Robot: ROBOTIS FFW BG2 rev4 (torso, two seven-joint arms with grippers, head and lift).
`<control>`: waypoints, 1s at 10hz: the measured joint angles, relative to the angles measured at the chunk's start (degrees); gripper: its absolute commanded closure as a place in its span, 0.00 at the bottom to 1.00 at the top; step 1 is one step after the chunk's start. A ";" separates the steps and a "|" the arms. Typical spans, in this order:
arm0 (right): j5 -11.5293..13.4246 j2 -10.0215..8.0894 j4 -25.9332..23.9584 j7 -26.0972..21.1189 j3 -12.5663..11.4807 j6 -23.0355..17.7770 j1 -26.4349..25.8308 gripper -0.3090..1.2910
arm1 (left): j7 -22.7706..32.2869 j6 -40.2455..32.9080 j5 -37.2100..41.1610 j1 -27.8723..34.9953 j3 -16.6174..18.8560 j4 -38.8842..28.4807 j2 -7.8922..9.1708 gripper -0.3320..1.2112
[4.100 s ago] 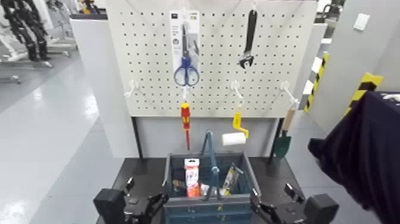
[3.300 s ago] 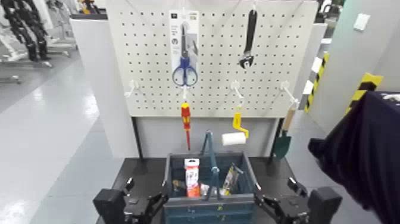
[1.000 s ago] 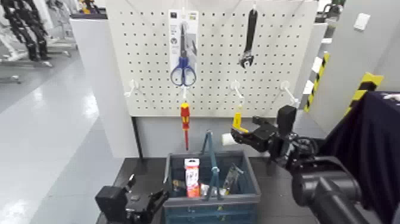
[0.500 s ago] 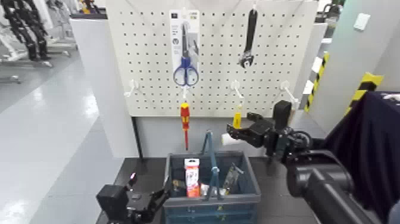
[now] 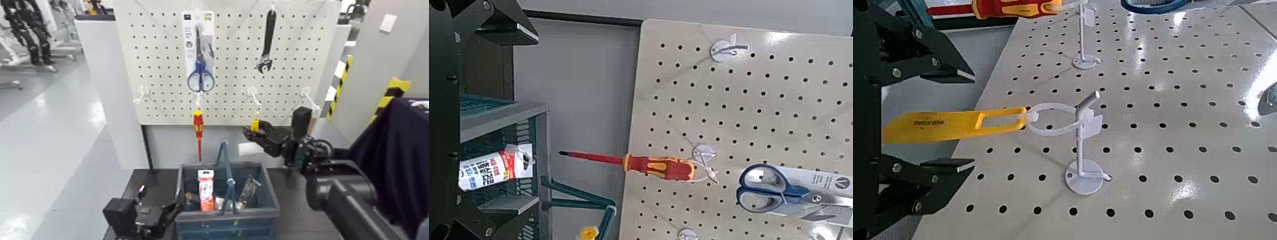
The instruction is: Put the yellow roller into the crate.
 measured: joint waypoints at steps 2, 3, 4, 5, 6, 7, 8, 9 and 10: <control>0.03 0.00 -0.53 -0.11 -0.25 0.04 0.26 0.94 | 0.00 0.02 0.00 0.08 0.03 0.00 0.00 0.33; 0.05 0.00 -0.73 -0.11 -0.31 0.04 0.35 0.97 | 0.02 0.06 0.00 0.09 0.06 0.00 -0.01 0.33; 0.05 0.00 -0.97 -0.11 -0.39 0.04 0.47 0.97 | 0.07 0.08 0.00 0.12 0.08 0.00 -0.05 0.33; 0.04 0.00 -1.28 -0.11 -0.51 0.02 0.62 0.97 | 0.08 0.11 0.00 0.17 0.09 -0.01 -0.08 0.33; 0.04 0.00 -1.58 -0.11 -0.60 -0.04 0.78 0.97 | 0.09 0.17 0.00 0.21 0.09 -0.07 -0.09 0.33; 0.03 0.00 -2.09 -0.11 -0.67 -0.07 1.06 0.97 | 0.09 0.18 0.00 0.26 0.12 -0.09 -0.10 0.33; -0.06 0.00 -2.95 -0.11 -0.76 -0.05 1.49 0.97 | 0.09 0.20 0.00 0.30 0.20 -0.09 -0.15 0.33; -0.46 -0.04 -4.12 -0.14 -0.84 0.27 2.07 0.97 | 0.14 0.24 0.00 0.37 0.25 -0.09 -0.17 0.33; -1.40 -0.15 -5.54 -0.19 -0.94 0.74 2.86 0.97 | 0.18 0.25 0.00 0.45 0.31 -0.10 -0.18 0.33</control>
